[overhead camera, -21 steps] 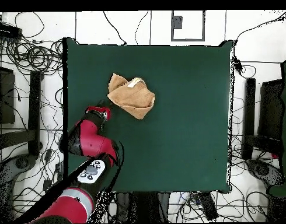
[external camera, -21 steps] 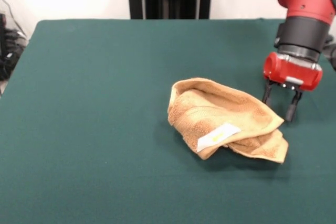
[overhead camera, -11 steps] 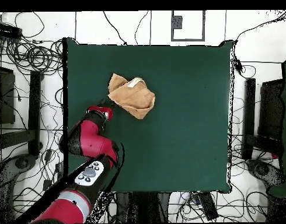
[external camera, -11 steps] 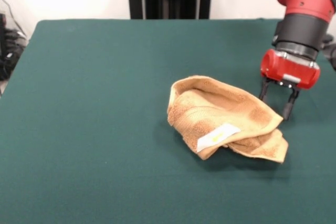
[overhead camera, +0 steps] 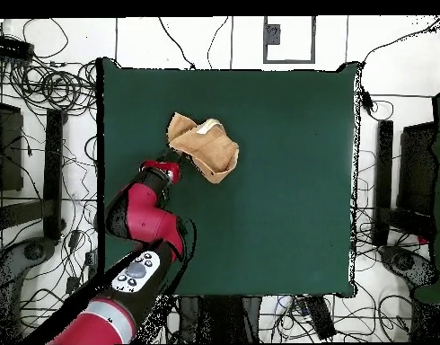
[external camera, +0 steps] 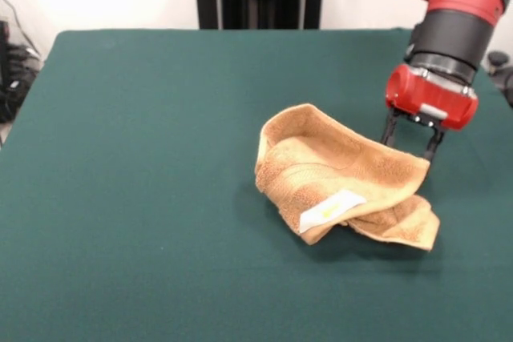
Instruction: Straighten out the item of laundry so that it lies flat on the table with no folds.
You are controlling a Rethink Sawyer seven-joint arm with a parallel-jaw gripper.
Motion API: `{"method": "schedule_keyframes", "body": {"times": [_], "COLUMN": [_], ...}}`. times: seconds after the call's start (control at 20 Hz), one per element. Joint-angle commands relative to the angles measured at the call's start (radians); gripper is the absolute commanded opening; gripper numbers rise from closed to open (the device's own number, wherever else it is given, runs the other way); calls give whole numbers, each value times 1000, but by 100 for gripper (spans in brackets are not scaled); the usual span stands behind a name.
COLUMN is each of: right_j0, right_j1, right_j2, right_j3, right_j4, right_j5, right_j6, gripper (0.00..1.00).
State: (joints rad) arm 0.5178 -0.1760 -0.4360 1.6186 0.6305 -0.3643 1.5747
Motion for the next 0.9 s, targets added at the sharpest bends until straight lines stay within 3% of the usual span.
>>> {"method": "schedule_keyframes", "body": {"times": [0.05,0.9], "right_j0": [22,81], "right_j1": [50,69], "right_j2": [0,-82], "right_j3": [-36,-48], "right_j4": [68,109], "right_j5": [51,144], "right_j6": [131,119], "gripper": [100,100]}}
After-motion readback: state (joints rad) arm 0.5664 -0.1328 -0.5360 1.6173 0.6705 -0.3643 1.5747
